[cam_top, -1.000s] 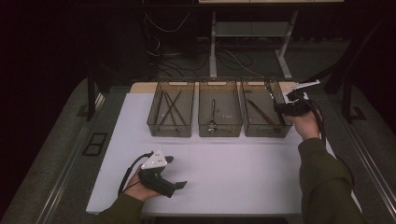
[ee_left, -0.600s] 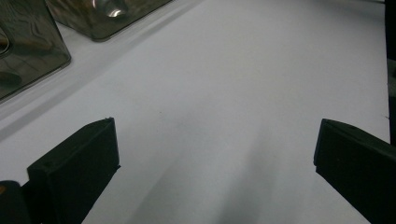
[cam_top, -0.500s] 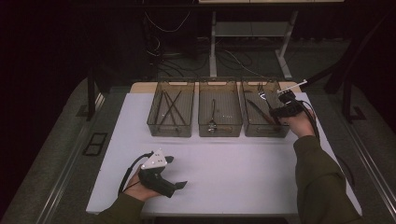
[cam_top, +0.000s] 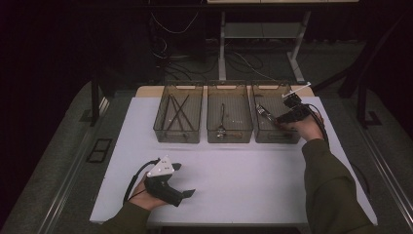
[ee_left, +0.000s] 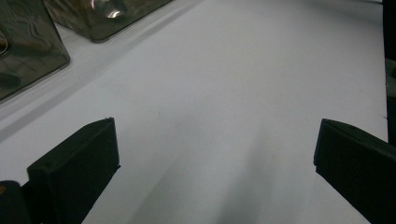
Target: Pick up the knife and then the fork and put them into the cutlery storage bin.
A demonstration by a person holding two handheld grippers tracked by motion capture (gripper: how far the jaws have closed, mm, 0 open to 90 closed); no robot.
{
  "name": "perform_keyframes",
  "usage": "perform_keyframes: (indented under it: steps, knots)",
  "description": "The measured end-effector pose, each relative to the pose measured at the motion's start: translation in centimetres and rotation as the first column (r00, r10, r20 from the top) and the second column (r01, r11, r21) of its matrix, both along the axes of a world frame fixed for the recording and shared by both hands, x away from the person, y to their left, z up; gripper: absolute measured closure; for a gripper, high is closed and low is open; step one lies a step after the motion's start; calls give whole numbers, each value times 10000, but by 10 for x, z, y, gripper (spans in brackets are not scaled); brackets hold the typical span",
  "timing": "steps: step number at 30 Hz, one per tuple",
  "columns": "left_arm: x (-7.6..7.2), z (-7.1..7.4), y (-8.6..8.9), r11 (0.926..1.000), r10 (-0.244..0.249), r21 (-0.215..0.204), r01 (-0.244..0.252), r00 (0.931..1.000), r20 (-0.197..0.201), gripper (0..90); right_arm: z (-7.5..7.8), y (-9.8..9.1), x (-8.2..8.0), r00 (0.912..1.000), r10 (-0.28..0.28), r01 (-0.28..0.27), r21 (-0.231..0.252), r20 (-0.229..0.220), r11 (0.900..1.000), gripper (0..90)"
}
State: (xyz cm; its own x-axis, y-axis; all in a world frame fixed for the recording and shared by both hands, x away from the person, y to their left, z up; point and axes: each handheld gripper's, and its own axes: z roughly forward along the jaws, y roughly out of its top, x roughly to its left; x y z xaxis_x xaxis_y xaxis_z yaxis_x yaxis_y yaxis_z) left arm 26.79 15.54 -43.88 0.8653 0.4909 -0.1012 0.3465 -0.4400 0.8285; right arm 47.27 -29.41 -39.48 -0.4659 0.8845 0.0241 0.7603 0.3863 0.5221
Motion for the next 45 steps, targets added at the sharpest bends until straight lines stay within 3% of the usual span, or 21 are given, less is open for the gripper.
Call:
perform_keyframes:
  steps: [9,18,24,30,36,45]
  knots:
    - [0,0,1,10000,-18,25,18,10000,9,0,3,-5,-2,9999,-74,69,366,129,9993,536]
    - [2,0,3,10000,-79,-40,79,10000,-40,0,13,-11,-11,9965,81,-149,811,835,9966,330]
    - [3,0,4,9999,-34,-160,32,9999,-109,0,21,-13,-21,9909,237,-419,1364,1324,9898,284]
    - [5,-1,4,9999,-94,-132,92,9999,-107,0,23,-14,-35,9816,391,-730,1777,1871,9814,206]
    - [6,-1,5,9998,-60,-185,58,9999,-150,0,23,-11,-52,9700,270,-794,2099,2417,9745,189]
    - [5,0,7,9999,-102,-68,101,9999,-111,0,22,-4,-85,9496,597,-1364,2342,3076,9626,157]
